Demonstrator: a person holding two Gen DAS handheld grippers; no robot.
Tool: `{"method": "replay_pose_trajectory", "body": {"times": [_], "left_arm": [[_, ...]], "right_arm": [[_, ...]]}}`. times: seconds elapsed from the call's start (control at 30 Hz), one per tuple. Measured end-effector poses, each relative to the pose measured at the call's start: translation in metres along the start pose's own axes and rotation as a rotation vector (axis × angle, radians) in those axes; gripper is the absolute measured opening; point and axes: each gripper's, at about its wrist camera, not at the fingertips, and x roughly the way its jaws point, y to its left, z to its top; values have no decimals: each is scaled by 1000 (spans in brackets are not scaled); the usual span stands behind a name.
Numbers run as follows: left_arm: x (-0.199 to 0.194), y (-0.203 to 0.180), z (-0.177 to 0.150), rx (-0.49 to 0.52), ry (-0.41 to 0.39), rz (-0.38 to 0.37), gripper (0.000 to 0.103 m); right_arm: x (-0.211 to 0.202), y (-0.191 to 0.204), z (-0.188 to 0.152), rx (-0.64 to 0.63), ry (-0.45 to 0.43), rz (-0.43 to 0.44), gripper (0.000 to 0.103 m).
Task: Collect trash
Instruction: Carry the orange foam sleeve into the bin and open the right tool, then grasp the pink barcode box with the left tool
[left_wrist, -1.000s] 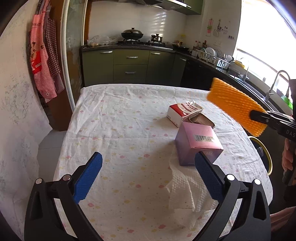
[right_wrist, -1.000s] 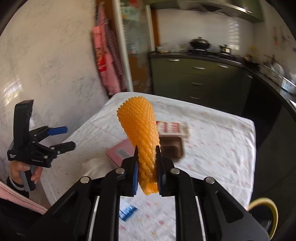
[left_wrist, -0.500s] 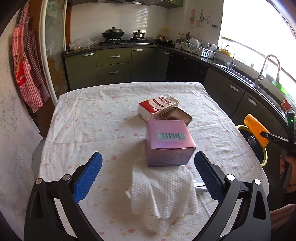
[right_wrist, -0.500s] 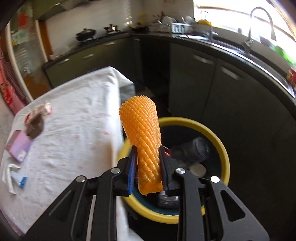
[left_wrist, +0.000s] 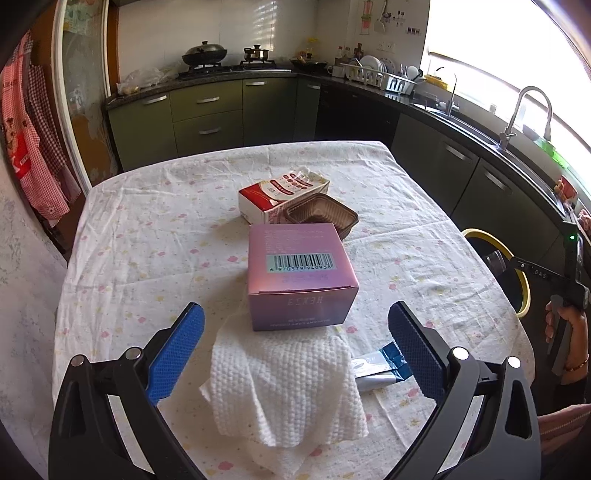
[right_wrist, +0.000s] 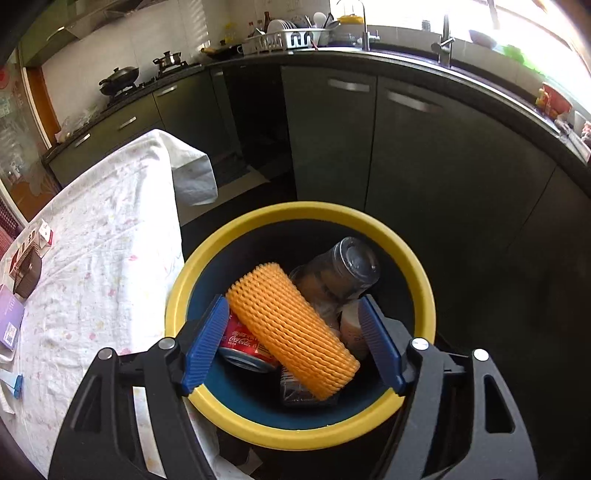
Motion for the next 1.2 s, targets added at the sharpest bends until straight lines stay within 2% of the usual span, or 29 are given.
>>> {"method": "replay_pose_trajectory", "body": {"times": [0.2,0.4,0.87,1.1,1.2], "left_arm": [[27,-12,13,17,34,-12,98],[56,-12,26,-2,74,26,98],[77,-11,30,2,86,61,98],[82,-6,30,-7,85,72,79],[80,-5,30,-14,78,62,78]], "right_arm": [[-15,15,-2,-28,-29,28,70],[-22,28,-3,-54,-25,76,71],[-20,46,-6,-85,-2,134,72],[-20,46,-6,-85,-1,137,72],[-19,47,-7,-86,1,139,72]]}}
